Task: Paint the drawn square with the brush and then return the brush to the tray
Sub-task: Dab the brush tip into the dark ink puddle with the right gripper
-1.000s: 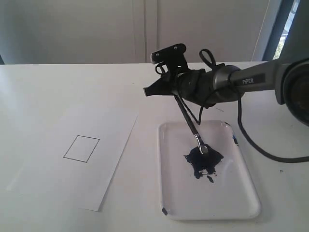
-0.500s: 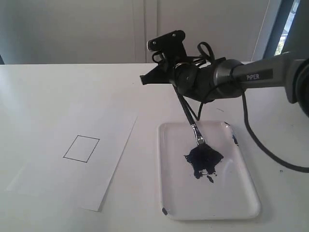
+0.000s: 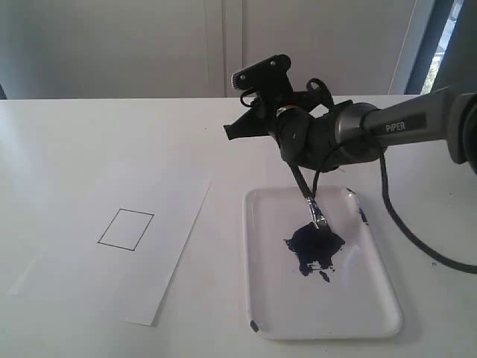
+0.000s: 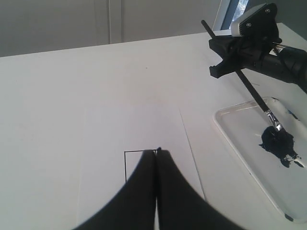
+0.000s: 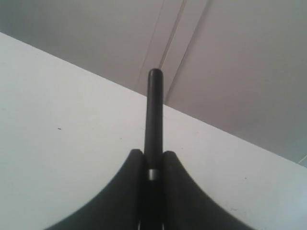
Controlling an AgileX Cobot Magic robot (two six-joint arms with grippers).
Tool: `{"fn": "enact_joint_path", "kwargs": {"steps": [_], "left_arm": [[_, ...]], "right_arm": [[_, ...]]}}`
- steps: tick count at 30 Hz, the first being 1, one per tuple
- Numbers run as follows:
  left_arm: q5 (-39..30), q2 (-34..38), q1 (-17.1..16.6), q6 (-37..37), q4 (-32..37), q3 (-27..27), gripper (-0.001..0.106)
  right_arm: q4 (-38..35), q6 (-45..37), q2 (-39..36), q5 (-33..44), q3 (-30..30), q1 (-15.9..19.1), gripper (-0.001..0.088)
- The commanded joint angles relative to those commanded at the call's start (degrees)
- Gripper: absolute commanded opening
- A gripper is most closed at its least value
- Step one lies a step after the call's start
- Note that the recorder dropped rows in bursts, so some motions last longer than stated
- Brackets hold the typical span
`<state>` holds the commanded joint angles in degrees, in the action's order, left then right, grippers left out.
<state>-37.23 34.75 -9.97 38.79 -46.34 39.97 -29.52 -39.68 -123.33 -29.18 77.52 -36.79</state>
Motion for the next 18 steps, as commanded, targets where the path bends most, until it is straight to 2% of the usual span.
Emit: {"fn": "enact_joint_path", "kwargs": {"steps": [8, 12, 18], "left_arm": [[-0.10, 0.00, 0.00, 0.23, 0.00, 0.00, 0.000], [-0.03, 0.00, 0.00, 0.23, 0.10, 0.00, 0.000], [-0.03, 0.00, 0.00, 0.23, 0.22, 0.00, 0.000]], "right_arm": [[2.90, 5.38, -0.24, 0.81, 0.00, 0.00, 0.0000], [7.50, 10.39, -0.24, 0.88, 0.00, -0.14, 0.0000], [8.47, 11.48, -0.36, 0.55, -0.35, -0.14, 0.0000]]}}
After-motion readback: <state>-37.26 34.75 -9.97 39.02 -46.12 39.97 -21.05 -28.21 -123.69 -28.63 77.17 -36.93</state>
